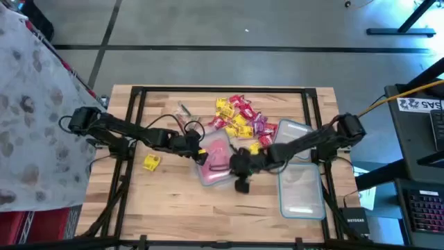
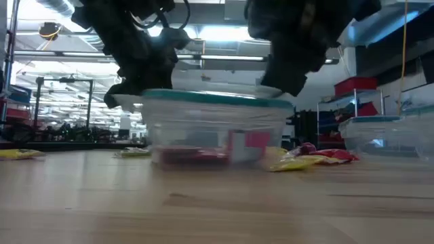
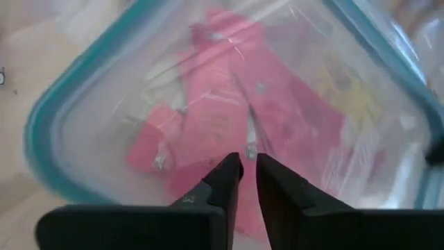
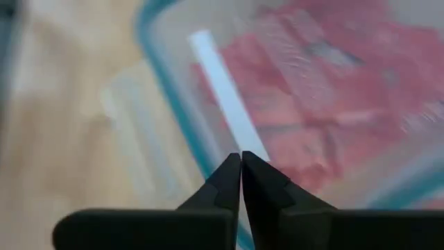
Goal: Sort candy
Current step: Close the rectangular transparent bin
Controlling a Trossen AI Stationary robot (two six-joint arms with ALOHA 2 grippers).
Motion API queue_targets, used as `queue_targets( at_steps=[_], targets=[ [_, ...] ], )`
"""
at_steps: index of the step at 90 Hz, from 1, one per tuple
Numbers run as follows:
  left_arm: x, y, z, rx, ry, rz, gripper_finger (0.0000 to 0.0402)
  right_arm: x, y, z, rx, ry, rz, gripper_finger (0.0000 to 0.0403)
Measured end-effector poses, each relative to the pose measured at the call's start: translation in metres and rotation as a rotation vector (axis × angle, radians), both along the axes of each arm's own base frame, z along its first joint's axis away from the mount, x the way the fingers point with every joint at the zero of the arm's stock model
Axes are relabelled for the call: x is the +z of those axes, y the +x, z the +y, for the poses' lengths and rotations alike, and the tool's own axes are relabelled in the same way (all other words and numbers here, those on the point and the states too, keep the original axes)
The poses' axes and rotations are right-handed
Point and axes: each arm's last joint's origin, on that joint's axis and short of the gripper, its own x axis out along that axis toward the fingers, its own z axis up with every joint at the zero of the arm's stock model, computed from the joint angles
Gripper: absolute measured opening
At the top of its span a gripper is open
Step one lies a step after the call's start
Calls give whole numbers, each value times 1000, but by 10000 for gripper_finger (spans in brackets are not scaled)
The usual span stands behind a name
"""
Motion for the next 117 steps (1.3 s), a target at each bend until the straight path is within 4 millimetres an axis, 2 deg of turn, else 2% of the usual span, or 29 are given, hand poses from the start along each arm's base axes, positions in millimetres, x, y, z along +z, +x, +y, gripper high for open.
queue_targets(
  at_steps=[7,15,33,44,55,66,80,91,104,117],
  targets=[
    [1,-2,-6,-35,-1,7,36,1,5,12,-17,42,5,0],
    [4,-8,-15,-58,14,44,36,15,10,21,-34,44,-5,0],
    [18,-39,-35,-97,92,190,36,66,10,33,-146,-146,29,0],
    [30,-59,-47,-89,107,190,36,76,8,32,-175,-201,44,0],
    [49,-65,-56,-57,143,68,36,63,14,15,-249,-150,82,0],
    [58,-54,-63,-88,143,-74,36,40,26,0,-279,-51,174,0],
    [55,-29,-67,-160,117,-184,36,16,38,13,-154,53,231,0],
    [36,-21,-68,-163,105,-94,36,-9,41,27,-134,19,268,0],
    [14,-23,-77,-245,60,69,36,-26,54,30,-168,3,202,0],
    [8,-33,-89,-289,79,150,36,-39,62,32,-212,16,159,0]
  ],
)
